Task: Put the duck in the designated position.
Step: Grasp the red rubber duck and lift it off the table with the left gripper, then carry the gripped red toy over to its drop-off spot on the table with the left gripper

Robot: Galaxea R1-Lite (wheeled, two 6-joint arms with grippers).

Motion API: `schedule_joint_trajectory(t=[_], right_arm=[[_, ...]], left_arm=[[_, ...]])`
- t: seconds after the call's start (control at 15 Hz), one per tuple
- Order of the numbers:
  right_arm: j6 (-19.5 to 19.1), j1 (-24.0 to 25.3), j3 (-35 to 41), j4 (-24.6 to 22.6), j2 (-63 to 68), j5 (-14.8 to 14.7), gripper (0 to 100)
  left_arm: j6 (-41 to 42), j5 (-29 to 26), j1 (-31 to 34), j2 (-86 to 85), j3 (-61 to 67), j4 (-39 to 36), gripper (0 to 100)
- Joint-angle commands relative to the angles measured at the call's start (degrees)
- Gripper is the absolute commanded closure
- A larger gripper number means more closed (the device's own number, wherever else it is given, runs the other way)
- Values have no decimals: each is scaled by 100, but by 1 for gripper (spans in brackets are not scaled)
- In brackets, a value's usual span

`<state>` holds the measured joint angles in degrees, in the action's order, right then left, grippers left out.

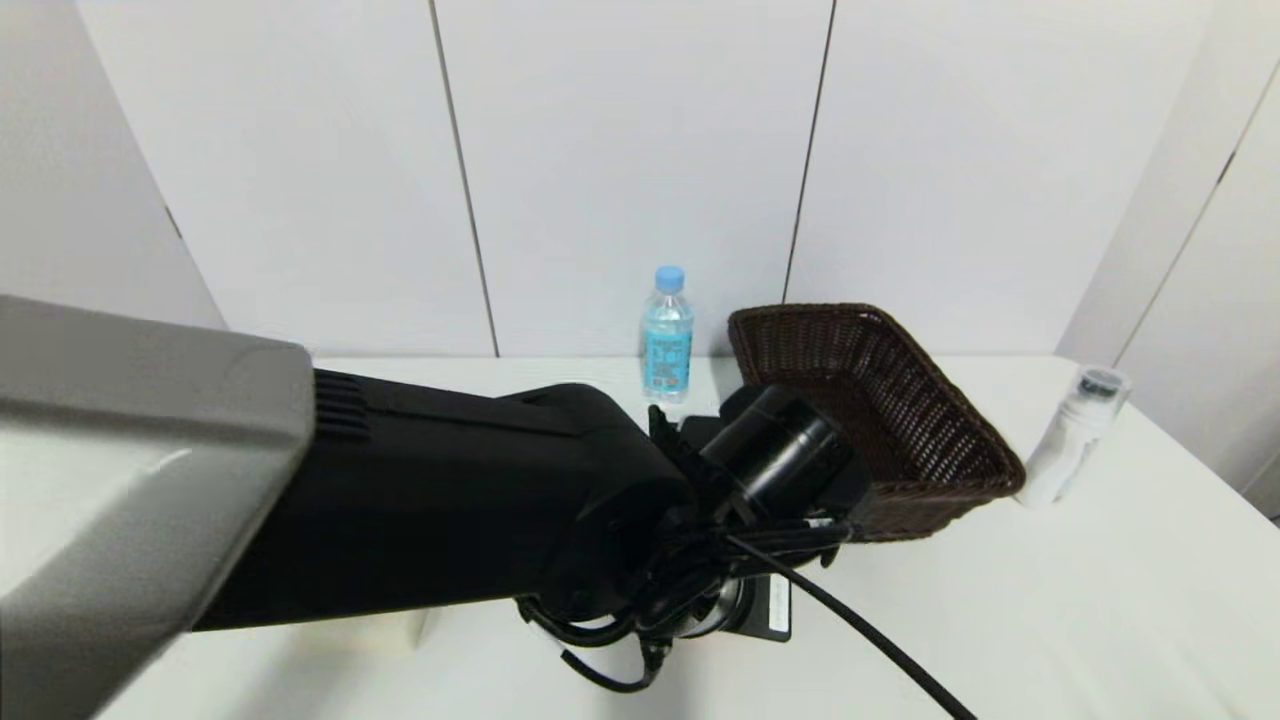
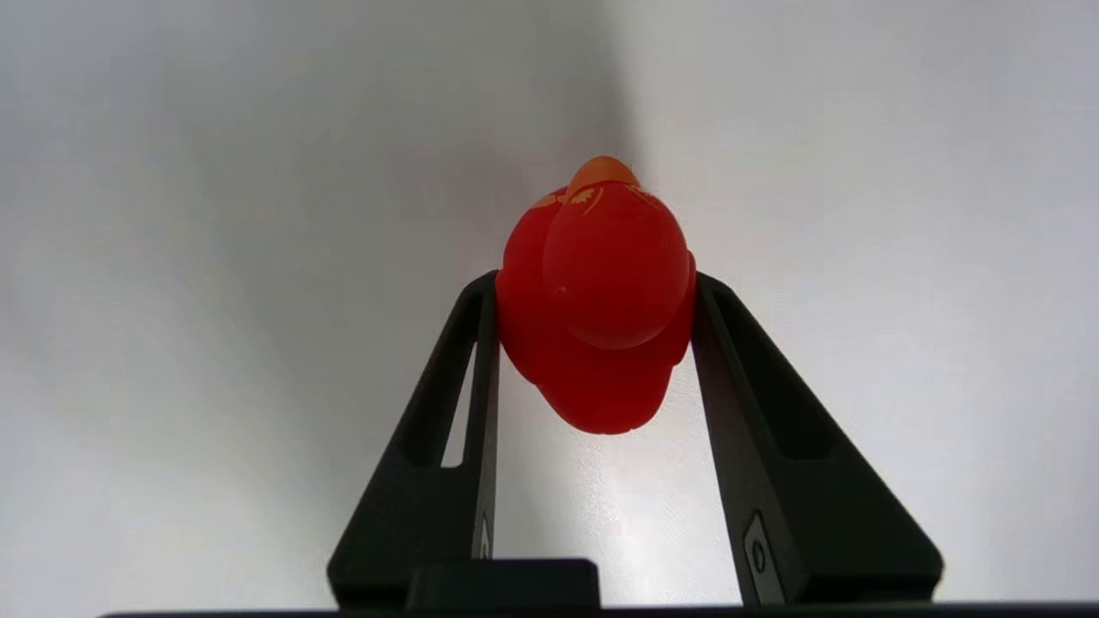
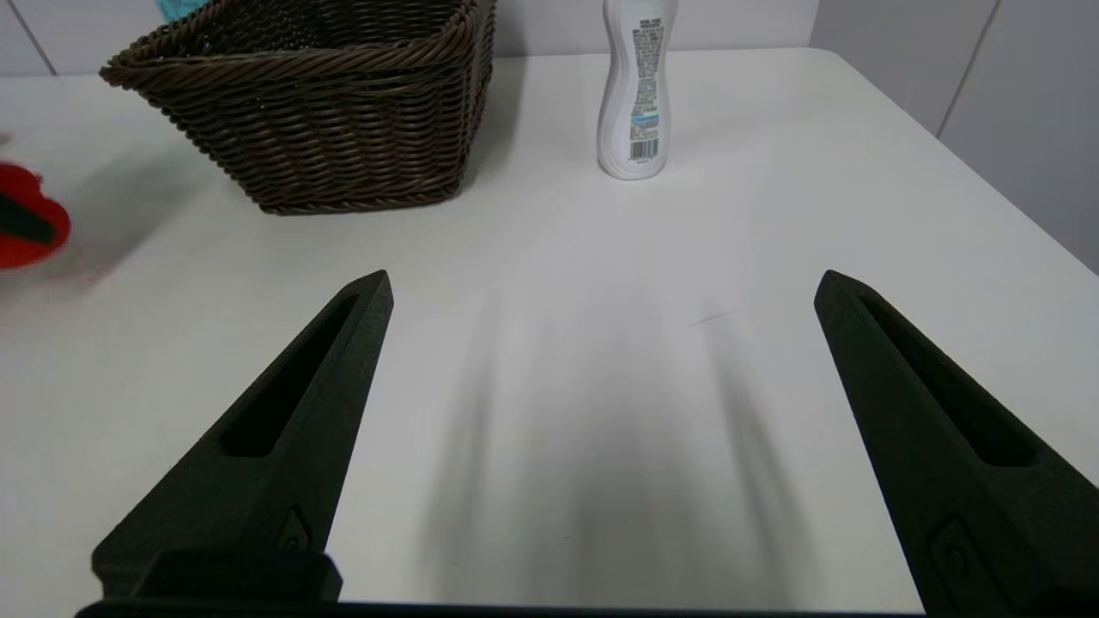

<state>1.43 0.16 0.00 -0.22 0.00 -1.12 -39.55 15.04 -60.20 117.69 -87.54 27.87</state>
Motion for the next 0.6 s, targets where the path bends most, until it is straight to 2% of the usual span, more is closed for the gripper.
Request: schedule_joint_trajectory(t=[0.07, 0.27, 0.6], right_arm=[[-2, 2, 0, -4, 0, -2, 0], [-2, 2, 0, -4, 0, -2, 0], [7, 2, 0, -4, 0, -2, 0]], left_arm=[[-27, 359, 113, -844, -61, -176, 100], [96, 746, 447, -1310, -61, -598, 100], [1643, 754, 2100, -2022, -61, -906, 100]])
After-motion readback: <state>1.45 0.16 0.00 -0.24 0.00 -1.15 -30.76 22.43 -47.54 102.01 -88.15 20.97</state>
